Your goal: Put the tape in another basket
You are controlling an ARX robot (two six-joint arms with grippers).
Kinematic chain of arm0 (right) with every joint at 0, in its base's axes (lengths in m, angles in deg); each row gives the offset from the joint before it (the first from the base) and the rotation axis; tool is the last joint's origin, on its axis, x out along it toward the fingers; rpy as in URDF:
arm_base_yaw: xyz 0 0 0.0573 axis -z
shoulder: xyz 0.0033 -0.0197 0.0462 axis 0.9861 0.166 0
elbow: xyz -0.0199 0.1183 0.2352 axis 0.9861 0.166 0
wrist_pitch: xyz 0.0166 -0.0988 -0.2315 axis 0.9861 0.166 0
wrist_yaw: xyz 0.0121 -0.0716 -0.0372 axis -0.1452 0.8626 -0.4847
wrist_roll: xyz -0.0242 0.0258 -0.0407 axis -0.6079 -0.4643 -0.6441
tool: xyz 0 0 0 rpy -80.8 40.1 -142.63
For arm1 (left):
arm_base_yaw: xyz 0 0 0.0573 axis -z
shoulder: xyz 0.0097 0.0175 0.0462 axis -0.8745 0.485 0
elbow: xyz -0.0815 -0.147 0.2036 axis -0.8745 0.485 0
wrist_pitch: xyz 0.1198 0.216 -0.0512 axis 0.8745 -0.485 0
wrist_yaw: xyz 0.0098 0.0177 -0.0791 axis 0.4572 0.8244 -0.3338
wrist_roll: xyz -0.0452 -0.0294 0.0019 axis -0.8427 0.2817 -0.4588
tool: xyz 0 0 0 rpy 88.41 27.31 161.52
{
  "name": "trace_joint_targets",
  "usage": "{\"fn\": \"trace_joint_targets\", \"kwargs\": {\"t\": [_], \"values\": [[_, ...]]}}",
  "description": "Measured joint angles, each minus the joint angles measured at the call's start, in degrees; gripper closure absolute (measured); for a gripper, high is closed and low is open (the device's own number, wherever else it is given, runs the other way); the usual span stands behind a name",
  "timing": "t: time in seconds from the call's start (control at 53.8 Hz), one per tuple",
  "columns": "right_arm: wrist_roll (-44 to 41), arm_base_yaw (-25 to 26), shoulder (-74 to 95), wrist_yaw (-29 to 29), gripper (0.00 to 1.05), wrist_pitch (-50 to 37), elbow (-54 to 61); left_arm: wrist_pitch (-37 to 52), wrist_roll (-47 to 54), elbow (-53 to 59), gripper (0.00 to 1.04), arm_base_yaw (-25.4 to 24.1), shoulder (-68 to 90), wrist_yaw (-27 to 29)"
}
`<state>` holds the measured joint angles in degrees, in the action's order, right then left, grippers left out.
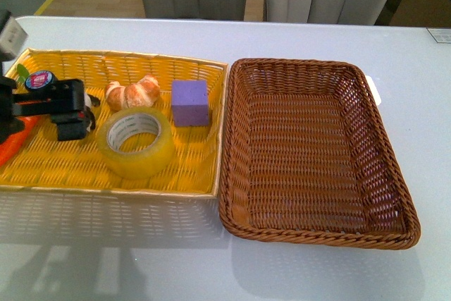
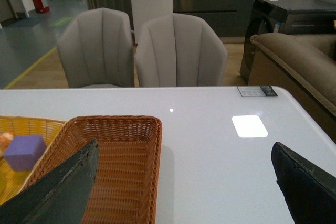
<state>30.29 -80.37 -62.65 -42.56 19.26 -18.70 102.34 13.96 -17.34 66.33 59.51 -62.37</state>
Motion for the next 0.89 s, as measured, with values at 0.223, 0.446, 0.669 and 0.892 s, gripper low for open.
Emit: {"fn": "trace_joint_targets", "kwargs": {"t": [0.223,0.446,0.669,0.892], "values": [[0.00,0.00,0.00,0.00,0.09,0.00,0.00,-0.63,0.24,-8.57,0.09,0.94,10.84,1.75],[0.00,0.00,0.00,0.00,0.09,0.00,0.00,-2.27,1.09,-14.19,0.09,0.46,17.33,2.64],[0.00,0.00,0.00,0.00,0.09,0.00,0.00,-3.63,1.14,-18.91,0.09,0.33,21.49,3.19],[0.00,0.00,0.00,0.00,0.09,0.00,0.00,-4.94,1.09,-22.43,0.09,0.52,24.33,3.21]]}}
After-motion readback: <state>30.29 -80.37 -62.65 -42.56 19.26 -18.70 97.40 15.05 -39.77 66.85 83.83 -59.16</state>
